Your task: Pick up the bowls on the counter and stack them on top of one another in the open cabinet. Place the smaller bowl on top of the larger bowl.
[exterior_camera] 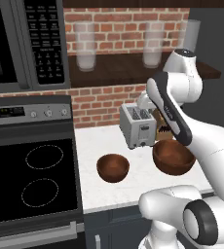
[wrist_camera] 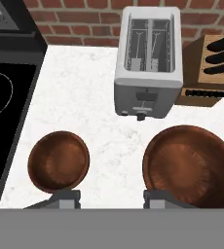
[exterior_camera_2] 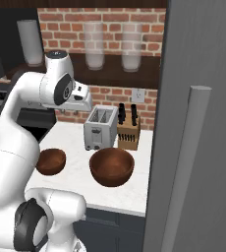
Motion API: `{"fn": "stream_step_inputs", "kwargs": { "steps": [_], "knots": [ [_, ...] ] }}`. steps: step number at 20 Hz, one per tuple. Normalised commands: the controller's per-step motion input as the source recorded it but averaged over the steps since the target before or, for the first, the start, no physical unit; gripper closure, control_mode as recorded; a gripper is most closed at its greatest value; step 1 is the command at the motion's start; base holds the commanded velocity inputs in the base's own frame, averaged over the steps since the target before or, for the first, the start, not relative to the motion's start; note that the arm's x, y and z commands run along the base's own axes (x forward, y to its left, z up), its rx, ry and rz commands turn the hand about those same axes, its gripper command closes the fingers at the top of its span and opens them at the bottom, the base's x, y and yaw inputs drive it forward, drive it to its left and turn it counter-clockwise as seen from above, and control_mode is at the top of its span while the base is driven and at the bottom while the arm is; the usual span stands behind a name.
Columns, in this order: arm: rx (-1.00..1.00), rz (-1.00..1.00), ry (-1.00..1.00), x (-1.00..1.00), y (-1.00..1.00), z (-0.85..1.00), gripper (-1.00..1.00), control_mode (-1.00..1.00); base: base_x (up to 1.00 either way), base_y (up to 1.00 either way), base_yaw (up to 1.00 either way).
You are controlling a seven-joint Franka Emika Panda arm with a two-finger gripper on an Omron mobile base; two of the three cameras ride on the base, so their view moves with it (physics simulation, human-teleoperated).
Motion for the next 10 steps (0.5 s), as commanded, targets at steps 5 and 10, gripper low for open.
{"fn": "stream_step_inputs", "kwargs": {
  "steps": [5,10],
  "knots": [
    [0.07,0.0,0.01,-0.02,0.04,-0.06,-1.0,-1.0,0.0,0.0,0.0],
    [0.17,0.0,0.06,-0.15,0.63,-0.46,-1.0,-1.0,0.0,0.0,0.0]
  ]
}}
